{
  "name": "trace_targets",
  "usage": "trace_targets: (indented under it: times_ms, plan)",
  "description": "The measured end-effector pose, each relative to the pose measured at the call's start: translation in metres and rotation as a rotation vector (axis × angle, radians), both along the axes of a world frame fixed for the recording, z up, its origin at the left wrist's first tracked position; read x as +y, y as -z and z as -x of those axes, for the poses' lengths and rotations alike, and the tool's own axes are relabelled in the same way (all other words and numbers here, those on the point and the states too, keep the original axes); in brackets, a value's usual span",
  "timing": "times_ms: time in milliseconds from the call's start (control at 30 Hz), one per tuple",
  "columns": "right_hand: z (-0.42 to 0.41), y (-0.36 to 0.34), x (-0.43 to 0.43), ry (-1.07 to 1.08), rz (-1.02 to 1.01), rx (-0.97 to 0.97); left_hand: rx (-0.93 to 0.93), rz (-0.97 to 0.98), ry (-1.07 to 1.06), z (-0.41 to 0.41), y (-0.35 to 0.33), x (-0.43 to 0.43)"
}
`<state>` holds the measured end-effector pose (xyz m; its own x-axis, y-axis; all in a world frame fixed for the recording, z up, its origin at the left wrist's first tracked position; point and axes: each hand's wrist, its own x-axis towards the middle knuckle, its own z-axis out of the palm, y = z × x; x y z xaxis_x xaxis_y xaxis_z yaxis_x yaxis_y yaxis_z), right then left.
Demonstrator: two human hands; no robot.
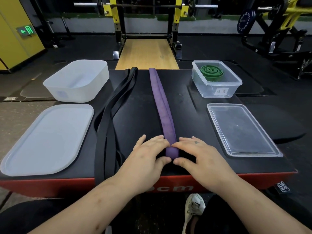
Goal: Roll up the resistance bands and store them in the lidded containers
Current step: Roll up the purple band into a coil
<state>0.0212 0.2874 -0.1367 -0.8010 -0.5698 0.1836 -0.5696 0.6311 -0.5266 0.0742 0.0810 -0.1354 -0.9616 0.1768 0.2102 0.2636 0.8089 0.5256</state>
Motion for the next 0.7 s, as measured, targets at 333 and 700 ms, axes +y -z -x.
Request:
trace_targets:
  times_ms: [333, 700]
  plan:
    - [0.005, -0.001, -0.004, 0.006, 0.003, -0.037, 0.031, 0.009, -0.069, -0.002, 0.004, 0.004]
    - [0.008, -0.004, -0.006, 0.02, -0.025, -0.02, -0.007, 0.046, -0.078, 0.004, 0.002, 0.004]
